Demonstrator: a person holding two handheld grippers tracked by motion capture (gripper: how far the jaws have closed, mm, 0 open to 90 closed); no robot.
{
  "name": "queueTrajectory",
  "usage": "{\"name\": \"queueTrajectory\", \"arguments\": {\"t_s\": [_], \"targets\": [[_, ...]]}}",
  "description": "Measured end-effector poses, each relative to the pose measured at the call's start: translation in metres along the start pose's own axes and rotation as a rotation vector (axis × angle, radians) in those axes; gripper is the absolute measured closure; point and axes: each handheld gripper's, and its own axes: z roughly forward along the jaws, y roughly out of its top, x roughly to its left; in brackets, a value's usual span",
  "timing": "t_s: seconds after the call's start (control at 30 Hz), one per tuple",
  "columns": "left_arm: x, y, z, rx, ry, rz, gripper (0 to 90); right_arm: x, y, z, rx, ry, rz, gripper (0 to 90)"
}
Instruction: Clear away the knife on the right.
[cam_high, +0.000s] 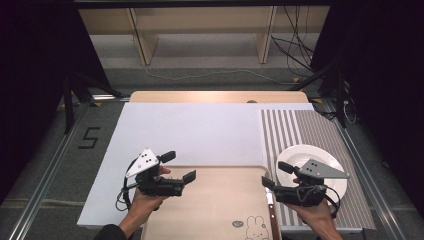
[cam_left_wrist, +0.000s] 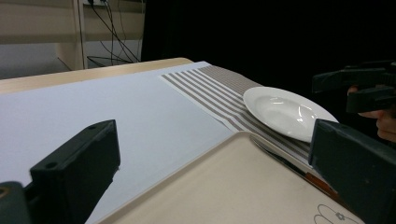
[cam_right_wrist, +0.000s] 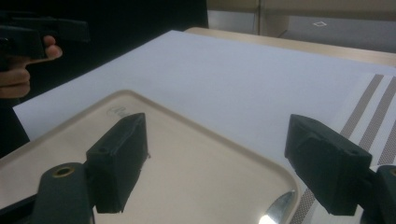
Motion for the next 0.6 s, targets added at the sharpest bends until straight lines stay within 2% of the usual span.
{"name": "queueTrajectory", "arguments": {"t_s": [0.07,0.33,0.43,0.6], "targets": [[0.000,0.000,0.000,0.005,-0.006,-0.001,2.1,-0.002,0.001,-0.003,-0.025,-0.002,-0.004,20.6],[0.000,0.000,0.001,0.013,-0.015,-0.002,2.1,-0.007,0.002,-0.011,-0.064,-0.005,-0.009,17.6],[0.000,0.000,0.001,0.013,-0.016,-0.004,2.1,-0.009,0.001,-0.015,-0.072,-0.004,0.002,17.0],[0.000,-0.001,0.001,0.017,-0.022,-0.002,2.1,-0.011,0.000,-0.019,-0.074,-0.005,-0.006,15.9]]}}
